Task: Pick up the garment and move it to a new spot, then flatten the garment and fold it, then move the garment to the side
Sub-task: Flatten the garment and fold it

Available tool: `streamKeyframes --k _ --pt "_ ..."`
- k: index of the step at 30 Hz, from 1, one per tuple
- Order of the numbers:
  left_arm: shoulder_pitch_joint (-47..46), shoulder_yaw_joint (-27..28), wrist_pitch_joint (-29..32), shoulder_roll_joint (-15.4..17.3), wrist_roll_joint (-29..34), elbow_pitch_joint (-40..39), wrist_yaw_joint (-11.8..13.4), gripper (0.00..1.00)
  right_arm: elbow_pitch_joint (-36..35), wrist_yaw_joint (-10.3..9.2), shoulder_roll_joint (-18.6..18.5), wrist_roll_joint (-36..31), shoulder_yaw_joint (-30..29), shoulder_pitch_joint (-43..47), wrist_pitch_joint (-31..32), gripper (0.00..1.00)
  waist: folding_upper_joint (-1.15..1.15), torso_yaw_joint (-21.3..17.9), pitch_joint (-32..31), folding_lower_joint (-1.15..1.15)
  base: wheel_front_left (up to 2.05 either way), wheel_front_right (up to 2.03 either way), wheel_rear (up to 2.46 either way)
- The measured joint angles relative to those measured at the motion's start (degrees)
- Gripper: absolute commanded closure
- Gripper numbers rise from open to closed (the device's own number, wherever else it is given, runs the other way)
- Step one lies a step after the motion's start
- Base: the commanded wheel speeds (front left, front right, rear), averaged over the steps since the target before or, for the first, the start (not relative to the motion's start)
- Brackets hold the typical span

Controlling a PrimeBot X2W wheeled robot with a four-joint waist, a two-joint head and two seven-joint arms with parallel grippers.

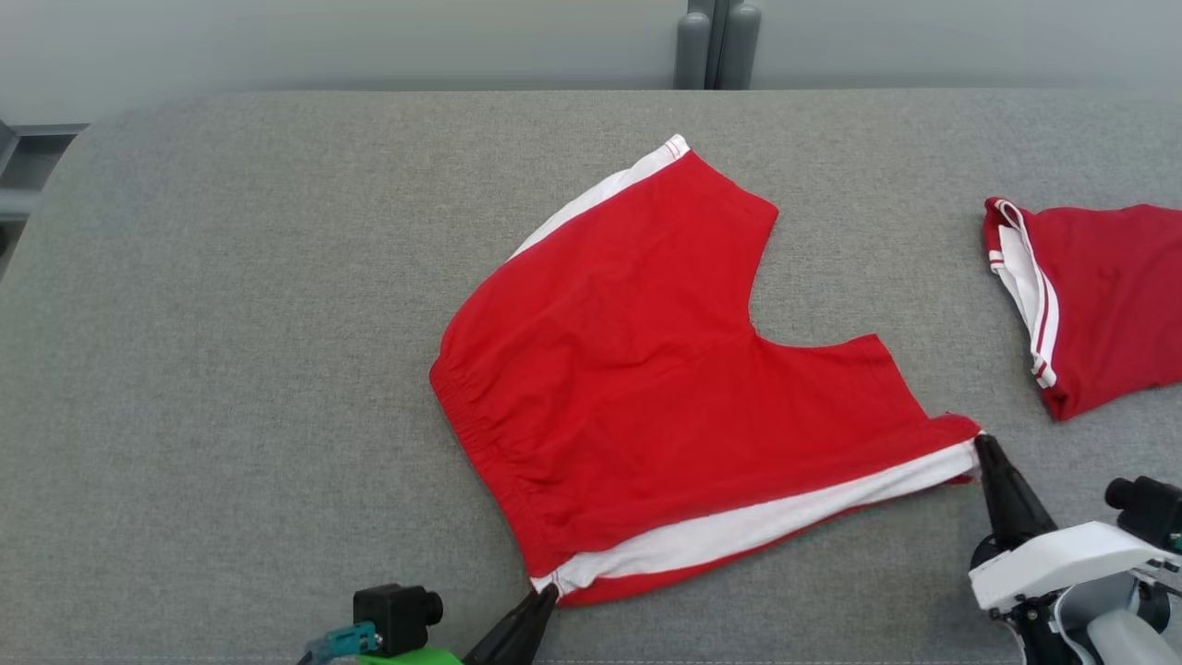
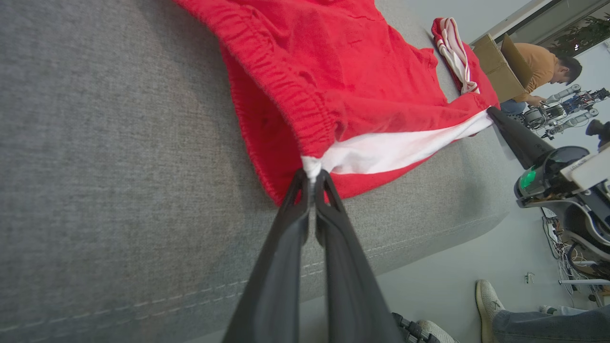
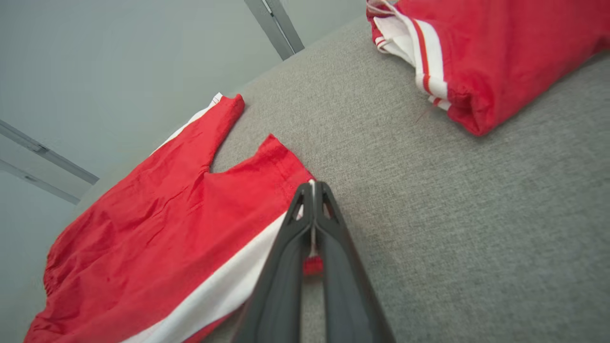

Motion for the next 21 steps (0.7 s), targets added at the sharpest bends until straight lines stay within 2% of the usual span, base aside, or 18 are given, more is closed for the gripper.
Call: streamKeyframes --k 2,8,12,17,20,21 --pt "0.8 -0.1 1.5 1.0 -1.9 -2.0 0.0 1.0 -2.1 0.73 -0.2 3.0 -1.5 0.6 0.0 1.0 0.0 0.1 -0.1 0.0 0.0 0.0 0.0" --pt "2.7 0.3 5.1 2.5 -8.3 -12.1 -0.1 1.0 -10.6 1.25 -3.0 10.7 -4.6 1.4 1.8 1.0 0.0 0.7 1.0 0.0 0.0 0.0 0.0" --pt "0.9 1.9 9.1 4.0 -13.0 -19.2 -0.1 1.0 -14.9 1.24 -5.5 13.2 -4.7 -3.2 6.1 1.0 0.0 1.5 2.5 0.0 0.0 0.0 0.0" --pt "-6.6 5.2 16.0 5.6 -16.6 -23.4 0.1 1.0 -17.3 1.23 -7.3 18.2 -5.1 -12.5 13.5 1.0 0.0 3.2 5.2 0.0 0.0 0.0 0.0" --pt "-11.2 7.7 19.4 6.2 -18.6 -23.6 2.6 1.0 -17.0 1.12 -9.9 17.4 -4.8 -18.2 17.6 1.0 0.0 4.6 7.0 0.0 0.0 0.0 0.0" --pt "-12.7 8.1 20.4 6.2 -19.4 -23.5 3.4 1.0 -16.9 0.51 -10.2 17.5 -4.9 -20.2 18.6 1.0 0.0 5.1 7.6 0.0 0.0 0.0 0.0"
